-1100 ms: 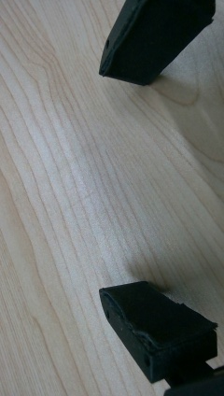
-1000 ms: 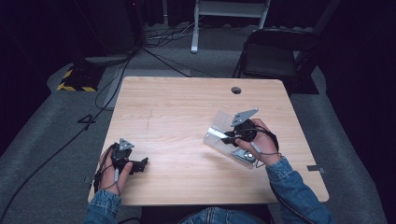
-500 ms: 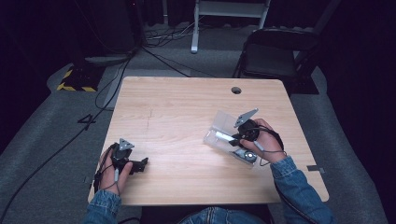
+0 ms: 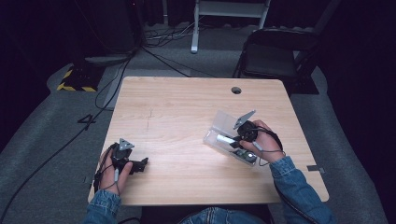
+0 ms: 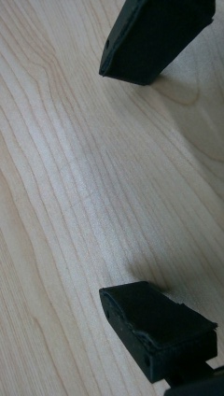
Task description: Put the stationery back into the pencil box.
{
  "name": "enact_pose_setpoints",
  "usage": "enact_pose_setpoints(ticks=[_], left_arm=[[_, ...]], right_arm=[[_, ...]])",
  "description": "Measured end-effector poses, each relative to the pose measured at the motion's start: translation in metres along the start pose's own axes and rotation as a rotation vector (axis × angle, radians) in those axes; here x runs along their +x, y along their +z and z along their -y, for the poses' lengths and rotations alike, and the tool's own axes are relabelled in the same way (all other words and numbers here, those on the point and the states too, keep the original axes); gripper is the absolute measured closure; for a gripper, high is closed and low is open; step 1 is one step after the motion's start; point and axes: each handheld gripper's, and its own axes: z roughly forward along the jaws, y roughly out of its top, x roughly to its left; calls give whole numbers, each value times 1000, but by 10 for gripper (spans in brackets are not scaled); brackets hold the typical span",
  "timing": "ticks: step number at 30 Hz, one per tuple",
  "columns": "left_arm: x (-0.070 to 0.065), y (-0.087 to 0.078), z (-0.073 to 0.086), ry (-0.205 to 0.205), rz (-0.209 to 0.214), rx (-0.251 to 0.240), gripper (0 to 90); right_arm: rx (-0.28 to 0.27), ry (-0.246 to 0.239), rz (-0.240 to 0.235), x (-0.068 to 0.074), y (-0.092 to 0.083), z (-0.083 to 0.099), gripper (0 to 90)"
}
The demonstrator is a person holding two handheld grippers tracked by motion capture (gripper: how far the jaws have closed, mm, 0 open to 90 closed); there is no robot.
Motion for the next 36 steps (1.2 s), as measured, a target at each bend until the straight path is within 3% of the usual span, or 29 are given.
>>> enact_pose_setpoints(ticks=[9, 25, 34, 36], left_arm=[[0, 0, 0, 0, 0, 0, 0], [0, 0, 0, 3, -3, -1, 0], [0, 0, 0, 1, 0, 0, 0], [0, 0, 0, 1, 0, 0, 0]], right_arm=[[8, 2, 2, -3, 5, 2, 719], [4, 37, -37, -5, 15, 4, 718], [-9, 47, -38, -8, 16, 6, 710], [-23, 47, -21, -9, 16, 6, 668]])
